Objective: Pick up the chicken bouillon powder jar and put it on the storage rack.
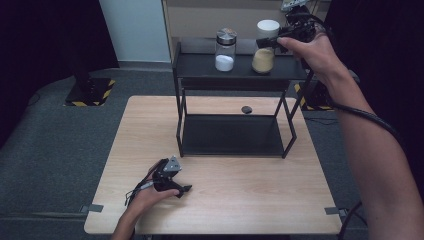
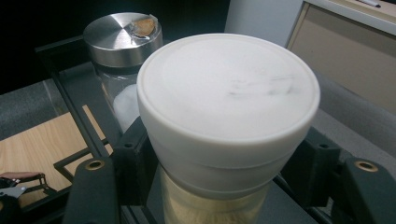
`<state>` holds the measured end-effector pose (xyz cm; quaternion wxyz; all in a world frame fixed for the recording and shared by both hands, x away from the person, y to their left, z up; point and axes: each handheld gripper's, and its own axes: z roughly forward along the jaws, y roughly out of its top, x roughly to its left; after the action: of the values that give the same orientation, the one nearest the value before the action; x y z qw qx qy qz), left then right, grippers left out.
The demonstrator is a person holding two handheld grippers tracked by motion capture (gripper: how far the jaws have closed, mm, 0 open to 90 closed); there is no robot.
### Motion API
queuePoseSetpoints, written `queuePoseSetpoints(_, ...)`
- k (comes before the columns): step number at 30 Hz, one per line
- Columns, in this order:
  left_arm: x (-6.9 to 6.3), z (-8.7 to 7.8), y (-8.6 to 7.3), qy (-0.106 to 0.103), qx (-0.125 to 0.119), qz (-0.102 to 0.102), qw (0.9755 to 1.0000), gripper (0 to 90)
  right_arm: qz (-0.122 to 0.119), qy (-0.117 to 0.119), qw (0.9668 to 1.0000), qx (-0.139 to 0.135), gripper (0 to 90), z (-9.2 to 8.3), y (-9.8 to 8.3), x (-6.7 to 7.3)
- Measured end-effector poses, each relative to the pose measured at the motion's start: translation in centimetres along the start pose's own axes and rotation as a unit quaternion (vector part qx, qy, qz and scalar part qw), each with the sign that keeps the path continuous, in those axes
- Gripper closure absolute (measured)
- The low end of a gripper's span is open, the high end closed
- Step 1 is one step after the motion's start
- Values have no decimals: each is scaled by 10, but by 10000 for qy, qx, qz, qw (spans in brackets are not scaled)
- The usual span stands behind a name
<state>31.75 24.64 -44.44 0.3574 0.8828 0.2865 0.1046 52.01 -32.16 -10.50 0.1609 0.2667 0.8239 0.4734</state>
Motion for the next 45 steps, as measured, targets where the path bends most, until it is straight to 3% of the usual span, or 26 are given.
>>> queuePoseSetpoints(28, 0, 0, 0, 0, -1, -11, 10000, 0, -19, -73, 10000, 50, 345, -5, -3, 3)
queuePoseSetpoints(33, -1, 0, 0, 22, -1, -22, 10000, 0, -168, -163, 9996, 147, 210, -7, -3, 9)
queuePoseSetpoints(36, -1, 0, 0, 26, 0, -25, 10000, 0, -255, -224, 9993, 143, 187, -11, -3, 13)
queuePoseSetpoints(45, -1, 0, 0, 23, 0, -23, 10000, 0, -152, -368, 9989, 249, 80, -26, -5, 16)
